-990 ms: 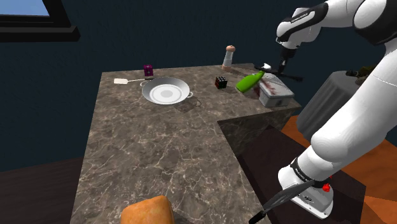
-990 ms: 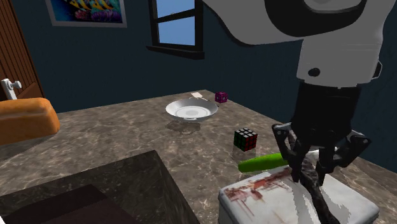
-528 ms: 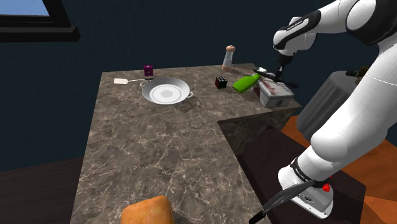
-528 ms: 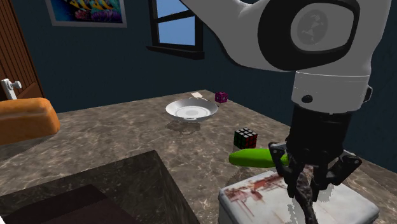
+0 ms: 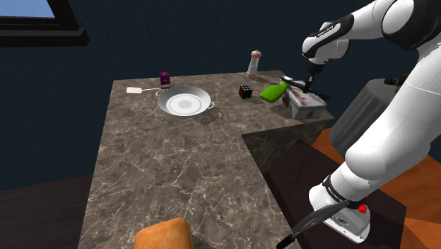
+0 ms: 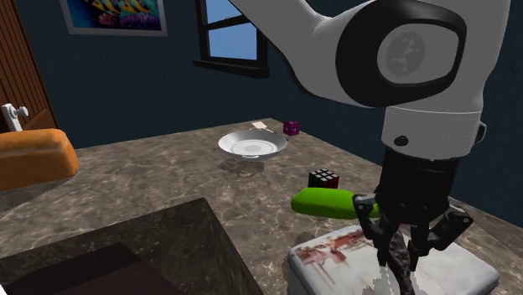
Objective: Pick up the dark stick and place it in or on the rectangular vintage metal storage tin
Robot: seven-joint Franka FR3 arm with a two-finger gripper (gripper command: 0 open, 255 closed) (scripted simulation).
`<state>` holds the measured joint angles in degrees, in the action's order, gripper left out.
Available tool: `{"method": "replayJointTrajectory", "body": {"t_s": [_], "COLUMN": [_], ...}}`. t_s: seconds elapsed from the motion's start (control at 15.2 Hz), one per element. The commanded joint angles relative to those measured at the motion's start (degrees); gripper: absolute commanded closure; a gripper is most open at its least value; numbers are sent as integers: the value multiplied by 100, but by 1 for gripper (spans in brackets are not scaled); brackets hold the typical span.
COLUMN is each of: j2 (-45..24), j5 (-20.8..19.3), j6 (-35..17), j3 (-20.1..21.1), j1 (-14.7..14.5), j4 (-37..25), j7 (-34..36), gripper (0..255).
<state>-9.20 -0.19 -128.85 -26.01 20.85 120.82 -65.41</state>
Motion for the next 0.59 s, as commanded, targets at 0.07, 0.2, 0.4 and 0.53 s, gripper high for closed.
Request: {"method": "replayJointTrajectory", "body": {"t_s": [0.07, 0.2, 0.4, 0.53], "j2": [-35, -31, -27, 76], "j5": [9, 7, 4, -50], "j6": [6, 3, 5, 185], "j3": [2, 2, 2, -6], "j1": [3, 2, 1, -18], "j4": [16, 23, 25, -62], "j7": [-5, -2, -1, 36], "gripper": [255, 0, 0, 0]}}
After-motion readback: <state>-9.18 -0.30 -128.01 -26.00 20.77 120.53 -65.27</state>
